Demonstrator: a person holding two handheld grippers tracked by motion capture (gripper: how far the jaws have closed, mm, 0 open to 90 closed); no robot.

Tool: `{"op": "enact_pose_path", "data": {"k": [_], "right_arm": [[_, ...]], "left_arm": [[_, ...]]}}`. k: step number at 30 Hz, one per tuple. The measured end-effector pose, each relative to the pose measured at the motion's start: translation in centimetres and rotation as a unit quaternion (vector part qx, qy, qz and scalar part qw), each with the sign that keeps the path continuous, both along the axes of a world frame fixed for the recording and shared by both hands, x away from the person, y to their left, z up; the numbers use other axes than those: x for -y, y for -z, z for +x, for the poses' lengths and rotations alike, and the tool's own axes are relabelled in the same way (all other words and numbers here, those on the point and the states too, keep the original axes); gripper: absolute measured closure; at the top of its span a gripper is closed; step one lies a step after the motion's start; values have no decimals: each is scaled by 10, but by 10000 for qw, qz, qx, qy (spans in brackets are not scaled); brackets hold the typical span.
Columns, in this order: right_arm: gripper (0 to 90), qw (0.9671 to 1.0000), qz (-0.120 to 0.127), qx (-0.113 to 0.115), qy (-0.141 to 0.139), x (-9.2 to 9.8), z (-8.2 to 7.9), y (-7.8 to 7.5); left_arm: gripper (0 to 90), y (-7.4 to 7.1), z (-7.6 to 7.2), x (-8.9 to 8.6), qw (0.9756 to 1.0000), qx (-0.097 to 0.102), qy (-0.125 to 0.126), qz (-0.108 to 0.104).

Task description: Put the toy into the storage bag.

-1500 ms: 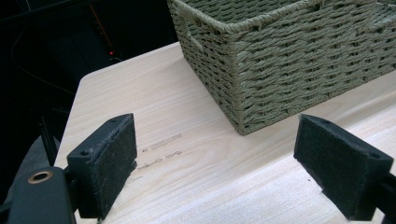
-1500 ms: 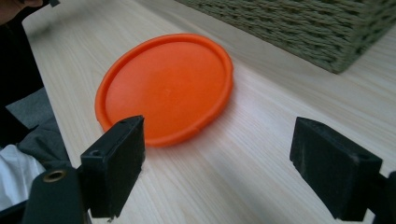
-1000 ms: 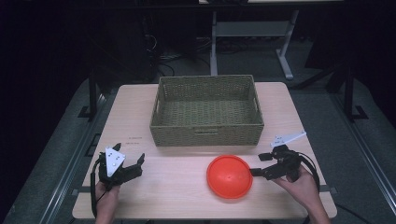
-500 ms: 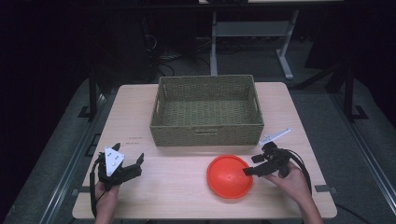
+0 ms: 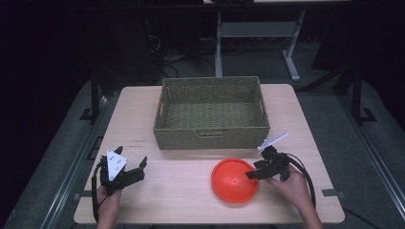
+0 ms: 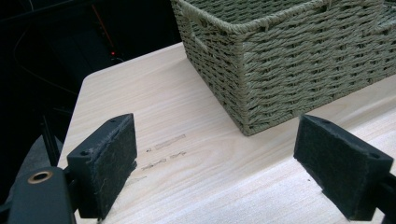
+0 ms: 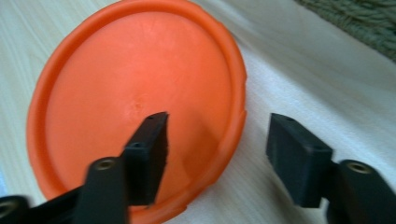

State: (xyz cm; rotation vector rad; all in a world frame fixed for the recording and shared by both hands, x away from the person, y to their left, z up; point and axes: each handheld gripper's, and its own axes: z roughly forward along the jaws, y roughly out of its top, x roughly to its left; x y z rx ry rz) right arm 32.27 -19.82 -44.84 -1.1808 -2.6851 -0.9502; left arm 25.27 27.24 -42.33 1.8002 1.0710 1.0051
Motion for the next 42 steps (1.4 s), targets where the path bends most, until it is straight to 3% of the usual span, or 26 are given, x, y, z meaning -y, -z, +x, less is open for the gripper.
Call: {"op": "enact_pose_path", "data": {"k": [11, 19, 28, 33, 36, 40, 42], "right_arm": [[517, 9999, -10, -133, -28, -1, 2, 2], [561, 9995, 106, -268, -117, -2, 6, 5], [628, 9991, 199, -360, -39, 1, 11, 9], [677, 9991, 229, -360, -9, 2, 10, 7], [748, 9986, 449, -267, 5, 6, 9, 1], [773, 9990, 409, -193, -15, 6, 6, -4], [804, 9981, 587, -170, 13, 8, 3, -10]], "left_arm": [[127, 0, 0, 0, 10000, -5, -2, 13], [127, 0, 0, 0, 10000, 7, -10, -14], [127, 0, 0, 0, 10000, 8, -4, 1], [127, 0, 0, 0, 10000, -2, -17, -12], [127, 0, 0, 0, 10000, 3, -5, 10], [127, 0, 0, 0, 10000, 4, -3, 10], [127, 0, 0, 0, 10000, 4, -23, -12]]}}
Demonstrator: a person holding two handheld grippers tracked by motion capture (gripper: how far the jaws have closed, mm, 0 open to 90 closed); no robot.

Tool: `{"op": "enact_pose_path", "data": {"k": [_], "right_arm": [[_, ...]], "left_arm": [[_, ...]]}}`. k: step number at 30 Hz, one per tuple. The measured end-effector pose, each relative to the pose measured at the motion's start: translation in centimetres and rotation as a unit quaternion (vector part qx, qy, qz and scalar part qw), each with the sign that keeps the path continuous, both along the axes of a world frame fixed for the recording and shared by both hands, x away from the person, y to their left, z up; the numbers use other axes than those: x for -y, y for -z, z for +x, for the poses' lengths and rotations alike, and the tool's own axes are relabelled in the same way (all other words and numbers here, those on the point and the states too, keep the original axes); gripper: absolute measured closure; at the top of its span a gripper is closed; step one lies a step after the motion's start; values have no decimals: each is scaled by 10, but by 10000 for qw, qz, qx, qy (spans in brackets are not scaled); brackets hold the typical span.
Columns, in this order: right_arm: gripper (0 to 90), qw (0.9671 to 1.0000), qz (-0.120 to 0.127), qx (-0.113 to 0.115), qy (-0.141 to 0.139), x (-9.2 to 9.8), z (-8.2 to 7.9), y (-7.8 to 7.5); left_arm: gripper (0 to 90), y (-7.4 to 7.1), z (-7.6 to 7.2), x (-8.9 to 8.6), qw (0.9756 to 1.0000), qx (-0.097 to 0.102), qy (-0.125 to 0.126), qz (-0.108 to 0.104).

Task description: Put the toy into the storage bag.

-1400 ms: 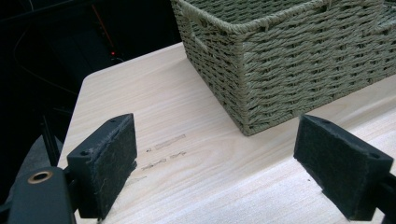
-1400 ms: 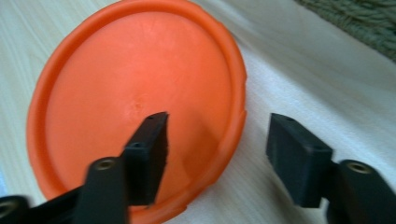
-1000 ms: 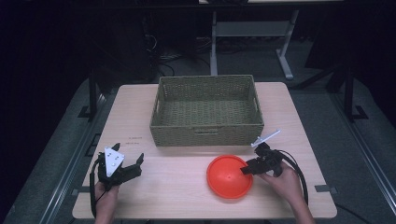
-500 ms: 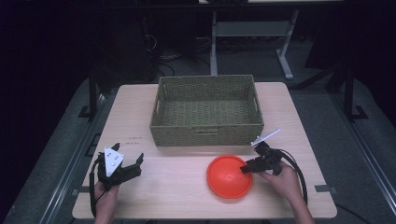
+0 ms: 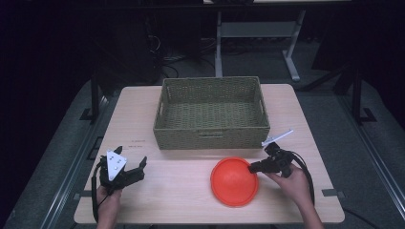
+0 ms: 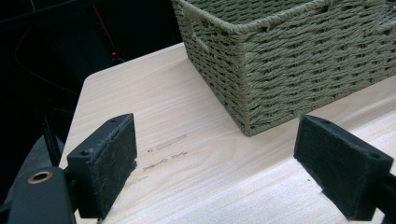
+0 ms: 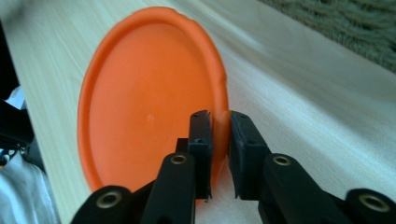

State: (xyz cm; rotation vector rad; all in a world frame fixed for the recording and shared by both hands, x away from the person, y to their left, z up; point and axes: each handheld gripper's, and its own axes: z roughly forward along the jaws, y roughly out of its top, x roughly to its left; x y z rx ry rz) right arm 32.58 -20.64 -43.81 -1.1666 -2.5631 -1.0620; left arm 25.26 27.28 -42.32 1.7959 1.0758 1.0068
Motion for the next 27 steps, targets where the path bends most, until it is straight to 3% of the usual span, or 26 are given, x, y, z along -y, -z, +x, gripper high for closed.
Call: {"op": "enact_pose_path", "data": {"k": [6, 14, 27], "right_arm": [[819, 9996, 25, 249, -140, -6, -7, -20], [820, 9979, -135, 600, -197, -13, -15, -53], [821, 9947, -359, 946, -200, -16, -7, -100]], "left_arm": [[127, 0, 0, 0, 10000, 10, 0, 9], [127, -1, -1, -2, 10000, 28, -58, -53], [127, -1, -1, -2, 10000, 26, -69, -56]]}}
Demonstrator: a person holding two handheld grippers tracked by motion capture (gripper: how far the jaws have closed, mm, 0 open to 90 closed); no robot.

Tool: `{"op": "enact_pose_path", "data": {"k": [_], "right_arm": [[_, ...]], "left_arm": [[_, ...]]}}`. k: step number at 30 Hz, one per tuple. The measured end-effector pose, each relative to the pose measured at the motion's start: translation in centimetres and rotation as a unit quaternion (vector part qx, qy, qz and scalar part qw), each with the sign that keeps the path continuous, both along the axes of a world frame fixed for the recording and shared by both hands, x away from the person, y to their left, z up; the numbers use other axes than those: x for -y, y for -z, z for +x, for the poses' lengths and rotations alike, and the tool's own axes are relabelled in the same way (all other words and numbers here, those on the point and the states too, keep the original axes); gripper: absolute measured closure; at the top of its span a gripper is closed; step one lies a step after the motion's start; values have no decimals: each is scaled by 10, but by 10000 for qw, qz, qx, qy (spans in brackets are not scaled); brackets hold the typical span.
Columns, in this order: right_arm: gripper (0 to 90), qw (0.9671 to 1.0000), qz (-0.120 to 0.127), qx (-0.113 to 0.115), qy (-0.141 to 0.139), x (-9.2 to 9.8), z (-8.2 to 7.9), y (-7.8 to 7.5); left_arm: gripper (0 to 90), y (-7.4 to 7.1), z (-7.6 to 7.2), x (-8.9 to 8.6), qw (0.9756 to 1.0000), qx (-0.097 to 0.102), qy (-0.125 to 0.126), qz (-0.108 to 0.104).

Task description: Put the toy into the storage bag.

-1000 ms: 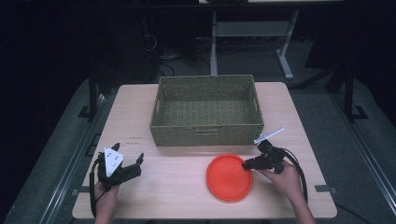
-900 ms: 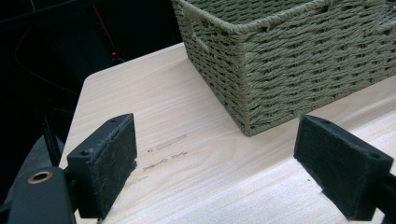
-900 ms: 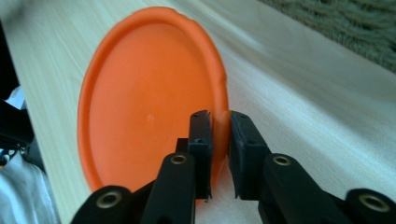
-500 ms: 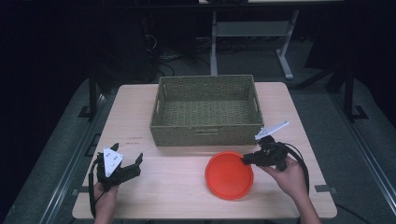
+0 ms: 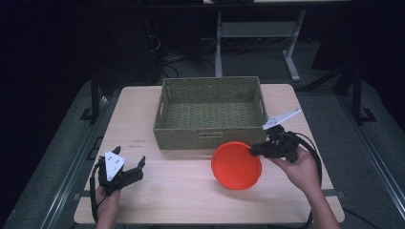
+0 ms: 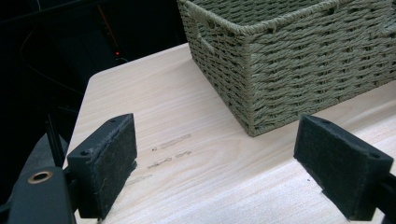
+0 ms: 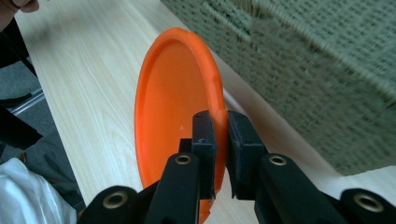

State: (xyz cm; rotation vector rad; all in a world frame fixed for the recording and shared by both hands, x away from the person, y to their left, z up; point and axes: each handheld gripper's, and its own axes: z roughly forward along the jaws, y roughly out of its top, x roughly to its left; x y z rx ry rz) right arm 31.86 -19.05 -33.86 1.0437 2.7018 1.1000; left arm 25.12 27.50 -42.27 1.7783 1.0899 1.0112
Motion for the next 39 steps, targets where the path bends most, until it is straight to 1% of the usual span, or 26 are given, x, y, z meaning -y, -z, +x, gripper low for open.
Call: {"op": "enact_pose_path", "data": {"k": [1, 2, 3, 4, 8, 11, 13, 17, 18, 19, 23, 24, 25, 26, 27, 28, 30, 31, 32, 33, 34, 37, 38, 39], "right_arm": [[821, 10000, -12, 23, -10, 0, 1, -3], [821, 10000, -12, 23, -10, 0, 1, -3], [821, 10000, -23, 32, -15, 0, 2, -10], [821, 10000, -23, 32, -15, 0, 2, -10], [821, 10000, -2, 47, -54, 0, 7, -22], [821, 9999, 37, 72, -101, -1, 11, -28], [821, 9999, 36, 56, -76, -1, 11, -30], [821, 9999, -84, 107, -64, -5, 18, -42], [821, 9999, -84, 107, -64, -5, 18, -42], [821, 9999, -102, 121, -70, -7, 21, -46], [820, 9998, -126, 149, -73, -10, 25, -57], [820, 9998, -126, 149, -73, -10, 25, -57], [821, 9997, -129, 194, -92, -12, 26, -62], [821, 9997, -129, 194, -92, -12, 26, -62], [821, 9996, -155, 215, -84, -14, 28, -68], [821, 9995, -165, 236, -90, -15, 29, -70], [821, 9995, -174, 250, -100, -15, 31, -73], [821, 9995, -173, 259, -103, -15, 34, -77], [821, 9995, -173, 259, -103, -15, 34, -77], [820, 9996, -149, 241, -91, -16, 37, -80], [820, 9996, -149, 241, -91, -16, 37, -80], [820, 9995, -162, 263, -52, -18, 42, -87], [820, 9995, -162, 263, -52, -18, 42, -87], [821, 9995, -164, 261, -47, -20, 44, -89]], "left_arm": [[127, 0, 0, 0, 10000, -3, 2, 0], [127, 0, 0, 0, 10000, -3, 2, 0], [127, 0, 0, 0, 10000, 6, 4, 4], [127, 0, 0, 0, 10000, 6, 4, 4], [127, 0, 0, 0, 10000, -3, -2, 7], [127, 0, 0, 1, 10000, -17, 6, 17], [127, 0, 0, 1, 10000, -13, 11, 26], [127, 0, 0, 0, 10000, -6, -1, 30], [127, 0, 0, 0, 10000, -6, -1, 30], [127, 0, 0, 0, 10000, -3, 0, 30], [127, 0, 0, 0, 10000, 3, 7, 27], [127, 0, 0, 0, 10000, 3, 7, 27], [127, 0, 0, 0, 10000, -9, 2, 15], [127, 0, 0, 0, 10000, -9, 2, 15], [127, 0, 0, 0, 10000, -1, 6, 19], [127, 0, 0, 0, 10000, -1, 6, 19], [127, 0, 0, 0, 10000, 3, 5, 26], [127, 0, 0, 0, 10000, 3, 7, 28], [127, 0, 0, 0, 10000, 1, 10, 26], [127, 0, 0, 0, 10000, 5, 9, 28], [127, 0, 0, 0, 10000, 5, 9, 28], [127, 0, 1, 0, 10000, -8, 14, 11], [127, 0, 1, 0, 10000, -7, 17, 11], [127, 0, 0, 0, 10000, -16, 19, 49]]}}
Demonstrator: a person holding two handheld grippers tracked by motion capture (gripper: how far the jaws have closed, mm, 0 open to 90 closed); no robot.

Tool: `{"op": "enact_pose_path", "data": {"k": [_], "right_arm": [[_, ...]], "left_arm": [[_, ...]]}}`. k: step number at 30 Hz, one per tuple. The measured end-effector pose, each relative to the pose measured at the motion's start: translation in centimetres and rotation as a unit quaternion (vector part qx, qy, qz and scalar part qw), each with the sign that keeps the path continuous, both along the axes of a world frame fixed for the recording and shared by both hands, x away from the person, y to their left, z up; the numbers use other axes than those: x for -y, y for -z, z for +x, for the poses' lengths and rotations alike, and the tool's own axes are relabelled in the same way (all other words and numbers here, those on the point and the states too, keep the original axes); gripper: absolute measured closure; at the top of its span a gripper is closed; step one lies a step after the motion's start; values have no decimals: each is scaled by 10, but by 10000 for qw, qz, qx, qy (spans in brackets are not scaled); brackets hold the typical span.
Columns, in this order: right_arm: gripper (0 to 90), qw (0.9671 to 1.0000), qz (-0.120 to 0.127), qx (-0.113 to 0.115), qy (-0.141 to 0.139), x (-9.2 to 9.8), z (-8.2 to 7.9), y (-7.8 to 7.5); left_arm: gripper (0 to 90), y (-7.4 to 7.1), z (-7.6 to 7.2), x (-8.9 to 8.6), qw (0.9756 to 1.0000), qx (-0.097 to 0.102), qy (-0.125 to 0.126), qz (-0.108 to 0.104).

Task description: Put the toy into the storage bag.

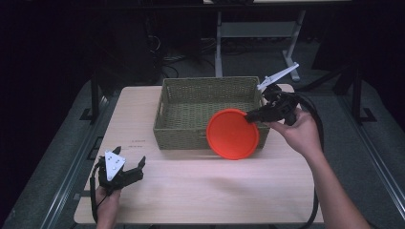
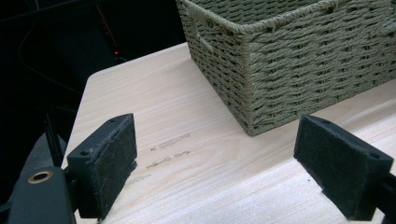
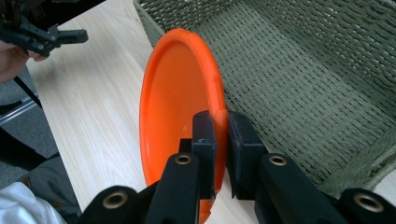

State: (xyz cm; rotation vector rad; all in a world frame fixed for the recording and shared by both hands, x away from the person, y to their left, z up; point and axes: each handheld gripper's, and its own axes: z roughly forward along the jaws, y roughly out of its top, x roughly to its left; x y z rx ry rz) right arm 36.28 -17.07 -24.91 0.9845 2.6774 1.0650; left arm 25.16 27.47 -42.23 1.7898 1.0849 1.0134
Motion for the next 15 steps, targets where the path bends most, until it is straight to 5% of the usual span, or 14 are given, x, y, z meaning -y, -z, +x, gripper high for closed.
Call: {"op": "enact_pose_path", "data": {"k": [15], "right_arm": [[820, 9999, 73, 16, 133, -3, 21, -14]], "left_arm": [[127, 0, 0, 0, 10000, 9, 20, 35]]}}
